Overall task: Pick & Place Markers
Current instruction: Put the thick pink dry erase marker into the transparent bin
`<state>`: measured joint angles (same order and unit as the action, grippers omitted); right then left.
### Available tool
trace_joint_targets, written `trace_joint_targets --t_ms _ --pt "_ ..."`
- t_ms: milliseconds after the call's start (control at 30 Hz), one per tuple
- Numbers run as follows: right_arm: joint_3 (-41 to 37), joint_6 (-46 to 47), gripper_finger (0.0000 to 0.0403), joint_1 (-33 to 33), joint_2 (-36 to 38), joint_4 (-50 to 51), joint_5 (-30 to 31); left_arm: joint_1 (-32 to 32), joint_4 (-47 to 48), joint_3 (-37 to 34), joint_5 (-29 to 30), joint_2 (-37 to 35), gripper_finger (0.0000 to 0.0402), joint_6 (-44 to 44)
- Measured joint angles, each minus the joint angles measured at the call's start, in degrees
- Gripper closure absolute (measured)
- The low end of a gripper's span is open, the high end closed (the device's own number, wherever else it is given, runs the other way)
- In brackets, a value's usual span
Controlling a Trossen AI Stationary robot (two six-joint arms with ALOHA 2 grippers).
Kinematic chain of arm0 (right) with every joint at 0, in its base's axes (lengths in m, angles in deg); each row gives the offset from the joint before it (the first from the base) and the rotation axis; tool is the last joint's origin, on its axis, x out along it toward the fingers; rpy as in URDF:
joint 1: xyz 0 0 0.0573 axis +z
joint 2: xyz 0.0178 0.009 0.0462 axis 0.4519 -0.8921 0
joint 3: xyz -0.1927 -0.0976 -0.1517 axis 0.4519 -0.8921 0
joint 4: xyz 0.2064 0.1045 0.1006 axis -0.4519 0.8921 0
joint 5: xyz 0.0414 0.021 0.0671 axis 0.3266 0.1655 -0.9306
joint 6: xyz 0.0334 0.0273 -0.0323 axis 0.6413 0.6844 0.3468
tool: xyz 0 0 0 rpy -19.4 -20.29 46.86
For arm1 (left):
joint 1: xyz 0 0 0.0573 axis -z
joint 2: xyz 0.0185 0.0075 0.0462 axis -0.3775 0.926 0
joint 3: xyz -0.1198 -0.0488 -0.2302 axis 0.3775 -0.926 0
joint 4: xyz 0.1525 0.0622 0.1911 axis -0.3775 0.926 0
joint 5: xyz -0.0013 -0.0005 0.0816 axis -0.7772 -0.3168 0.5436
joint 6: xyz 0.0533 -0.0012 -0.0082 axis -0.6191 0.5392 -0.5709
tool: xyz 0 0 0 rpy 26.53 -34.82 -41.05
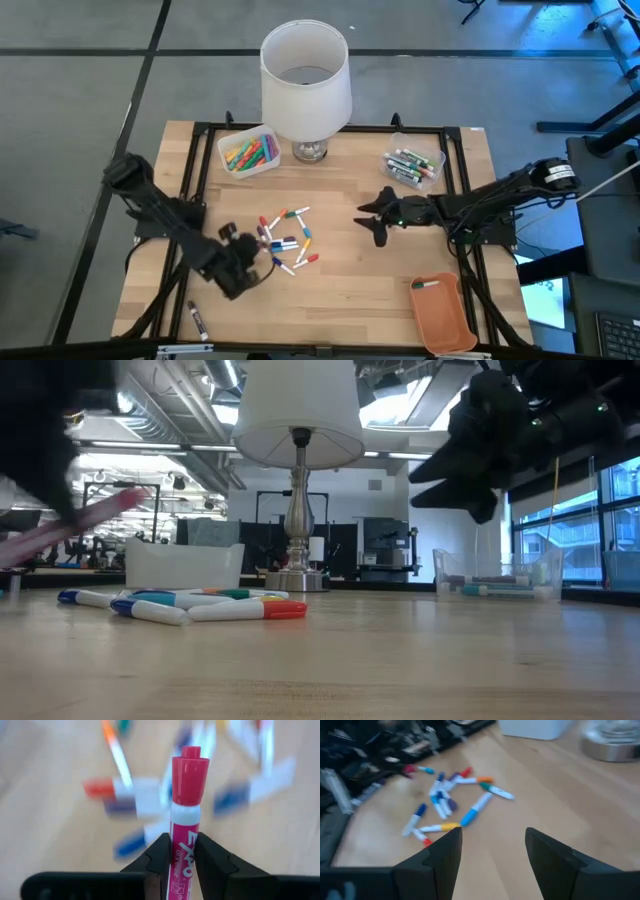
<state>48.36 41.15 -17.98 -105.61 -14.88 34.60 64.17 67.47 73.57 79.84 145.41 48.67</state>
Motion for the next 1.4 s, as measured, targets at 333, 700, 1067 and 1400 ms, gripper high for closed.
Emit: trace_joint_targets --t_ms 333,700,1067,1400 --pt "1.4 0.4 0.0186 0.0 -21.6 -37.1 -9.1 -9.7 -31.6 -0.7 13.4 0.4 0.0334 -13.3" --pt "17.4 -9.8 0.0186 4.8 -32.2 -42.8 -13.9 -14.0 -49.5 -1.0 13.7 4.5 0.0334 -26.8" --pt "20.4 -14.3 0.0186 8.7 -31.6 -38.3 4.7 -13.3 -54.7 -1.0 15.7 4.2 0.0334 -32.2" --pt "20.2 -18.5 0.0186 11.0 -31.7 -37.7 20.8 -13.1 -55.3 -0.9 17.0 4.2 0.0334 -33.0"
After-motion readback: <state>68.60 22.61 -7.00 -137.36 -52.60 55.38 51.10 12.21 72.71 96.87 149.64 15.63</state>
